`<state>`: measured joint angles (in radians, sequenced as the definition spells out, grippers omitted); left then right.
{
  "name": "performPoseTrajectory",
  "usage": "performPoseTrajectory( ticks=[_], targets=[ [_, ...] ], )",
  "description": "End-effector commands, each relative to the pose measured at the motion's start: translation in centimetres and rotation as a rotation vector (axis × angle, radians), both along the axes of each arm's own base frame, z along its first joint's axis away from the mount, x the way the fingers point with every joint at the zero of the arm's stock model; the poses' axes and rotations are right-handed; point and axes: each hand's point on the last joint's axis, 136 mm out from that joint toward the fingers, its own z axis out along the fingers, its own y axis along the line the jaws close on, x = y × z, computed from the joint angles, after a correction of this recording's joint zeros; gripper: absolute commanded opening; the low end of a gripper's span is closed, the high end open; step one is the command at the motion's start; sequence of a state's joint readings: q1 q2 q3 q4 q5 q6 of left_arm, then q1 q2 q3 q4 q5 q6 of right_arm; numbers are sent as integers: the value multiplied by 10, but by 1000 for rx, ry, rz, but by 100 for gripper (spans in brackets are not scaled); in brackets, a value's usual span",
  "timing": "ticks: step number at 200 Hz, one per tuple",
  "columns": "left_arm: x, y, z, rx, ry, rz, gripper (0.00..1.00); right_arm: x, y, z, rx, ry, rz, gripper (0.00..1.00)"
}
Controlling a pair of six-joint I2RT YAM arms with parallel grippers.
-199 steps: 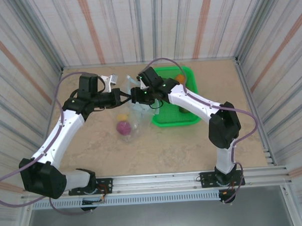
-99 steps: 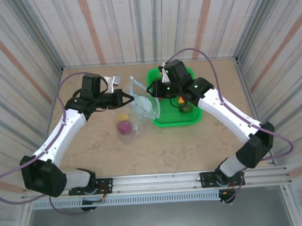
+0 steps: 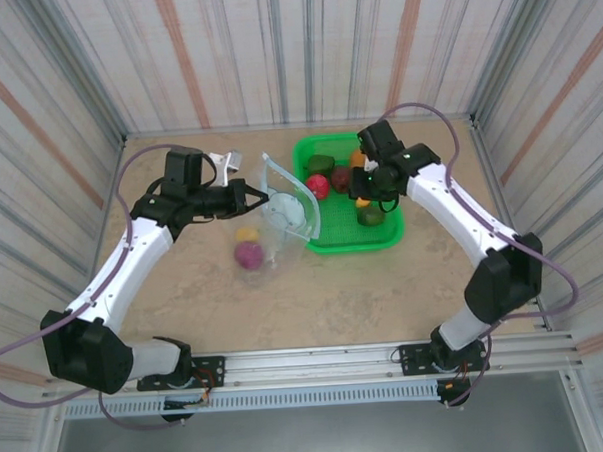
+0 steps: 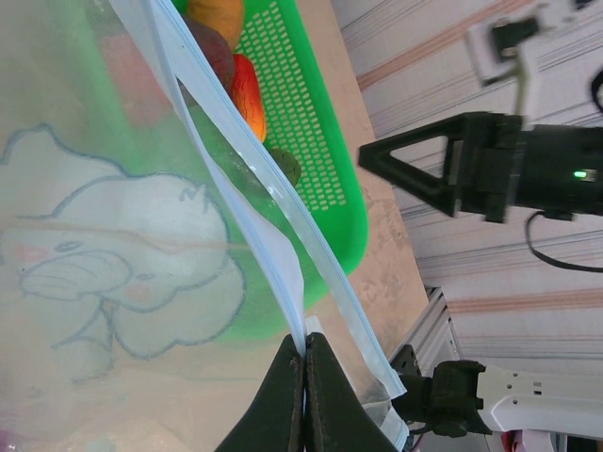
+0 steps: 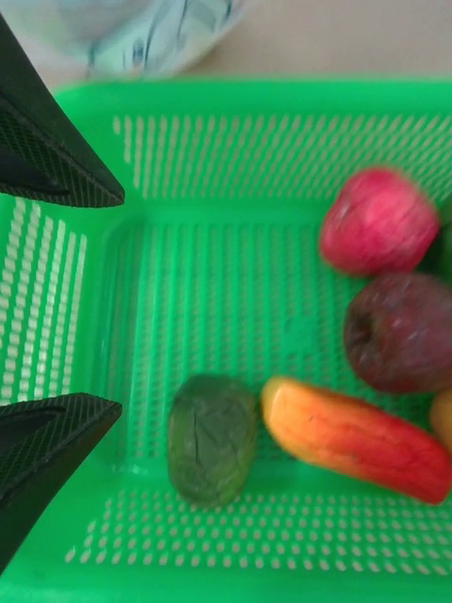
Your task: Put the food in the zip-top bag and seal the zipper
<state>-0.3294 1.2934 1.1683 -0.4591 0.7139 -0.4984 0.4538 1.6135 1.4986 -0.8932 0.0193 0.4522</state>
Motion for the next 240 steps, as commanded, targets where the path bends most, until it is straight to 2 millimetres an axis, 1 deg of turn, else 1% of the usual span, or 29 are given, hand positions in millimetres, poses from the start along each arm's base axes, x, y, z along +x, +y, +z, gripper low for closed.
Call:
performPoseTrajectory(
  ticks=[1, 14, 36, 70, 83, 111, 123, 135, 148, 158, 181, 218, 240],
  targets=[
    [-5, -3, 5, -11, -17, -30, 0, -11, -26, -34, -228, 125, 77, 60],
    [-5, -3, 7, -12, -21, -30, 0, -6, -29, -48, -255, 154, 78, 66],
    [-6, -2, 8, -10, -27, -26, 0, 5, -27, -66, -265, 169, 98, 76],
    [-6, -2, 7, -12, -23, -28, 0, 25, -30, -95, -320, 209, 108, 82],
    [-6, -2, 7, -11, -25, -27, 0, 28, -32, -106, -350, 232, 121, 84],
    [-7, -3, 7, -12, -25, -30, 0, 34, -36, -124, -385, 263, 136, 85],
    [-7, -3, 7, -12, -24, -32, 0, 36, -37, -131, -394, 280, 135, 85],
    [-7, -4, 6, -12, -23, -32, 0, 33, -33, -138, -378, 307, 144, 84],
    [-7, -4, 5, -11, -20, -32, 0, 28, -19, -143, -295, 345, 159, 82],
    [-7, -4, 6, -10, -22, -31, 0, 24, -7, -142, -219, 356, 167, 80],
    [-6, -4, 6, -10, -22, -31, 0, 25, 6, -137, -142, 346, 161, 74],
    [-7, -4, 6, -11, -22, -32, 0, 22, -2, -147, -176, 359, 148, 65],
    [-7, -4, 6, -11, -23, -33, 0, 24, -3, -144, -176, 349, 139, 58]
  ],
)
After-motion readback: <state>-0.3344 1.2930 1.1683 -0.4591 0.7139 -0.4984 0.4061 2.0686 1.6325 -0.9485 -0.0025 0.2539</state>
